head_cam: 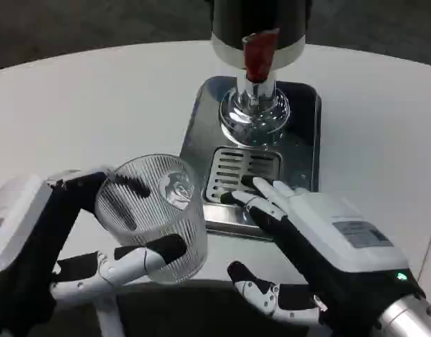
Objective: Grasp the cup under the faucet to collect the drink, then remove the cup.
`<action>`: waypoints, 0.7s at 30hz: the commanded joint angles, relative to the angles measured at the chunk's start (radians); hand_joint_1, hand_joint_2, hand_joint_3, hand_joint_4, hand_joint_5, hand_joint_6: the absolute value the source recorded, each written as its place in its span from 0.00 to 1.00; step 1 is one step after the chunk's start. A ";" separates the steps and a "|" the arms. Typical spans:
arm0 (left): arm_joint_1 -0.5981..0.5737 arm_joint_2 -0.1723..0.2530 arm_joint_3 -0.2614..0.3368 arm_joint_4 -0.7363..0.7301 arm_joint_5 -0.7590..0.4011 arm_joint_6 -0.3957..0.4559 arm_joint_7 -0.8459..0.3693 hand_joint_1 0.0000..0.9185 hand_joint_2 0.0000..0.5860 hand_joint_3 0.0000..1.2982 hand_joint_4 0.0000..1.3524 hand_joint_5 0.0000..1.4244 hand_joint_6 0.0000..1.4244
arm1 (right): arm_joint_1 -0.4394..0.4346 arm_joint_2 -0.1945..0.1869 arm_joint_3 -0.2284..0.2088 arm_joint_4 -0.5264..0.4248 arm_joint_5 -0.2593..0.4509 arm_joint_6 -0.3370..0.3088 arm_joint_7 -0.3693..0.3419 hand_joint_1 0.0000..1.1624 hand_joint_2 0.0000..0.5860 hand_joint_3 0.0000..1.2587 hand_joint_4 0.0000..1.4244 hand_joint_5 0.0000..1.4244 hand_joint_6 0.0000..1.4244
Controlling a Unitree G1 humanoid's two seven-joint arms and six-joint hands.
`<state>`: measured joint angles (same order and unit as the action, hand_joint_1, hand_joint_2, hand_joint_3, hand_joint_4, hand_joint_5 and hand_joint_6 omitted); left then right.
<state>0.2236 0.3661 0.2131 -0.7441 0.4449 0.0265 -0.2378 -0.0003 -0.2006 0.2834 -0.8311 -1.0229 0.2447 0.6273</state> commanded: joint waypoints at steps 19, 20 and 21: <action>0.013 0.003 0.017 -0.023 -0.009 -0.016 0.007 0.45 0.14 0.57 0.54 0.45 0.14 | 0.029 0.010 0.002 -0.020 -0.004 -0.004 0.008 0.53 0.78 0.11 0.00 0.00 0.00; 0.013 0.003 0.017 -0.023 -0.009 -0.017 0.007 0.45 0.14 0.57 0.54 0.45 0.14 | 0.030 0.010 0.002 -0.020 -0.004 -0.004 0.008 0.53 0.78 0.11 0.00 0.00 0.00; 0.013 0.004 0.019 -0.021 -0.011 -0.017 0.007 0.45 0.14 0.57 0.54 0.45 0.14 | 0.031 0.010 0.001 -0.021 -0.004 -0.003 0.008 0.53 0.78 0.11 0.00 0.00 0.00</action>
<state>0.2347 0.3661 0.2191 -0.7445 0.4435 0.0263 -0.2378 0.0183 -0.1968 0.2832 -0.8329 -1.0249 0.2447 0.6274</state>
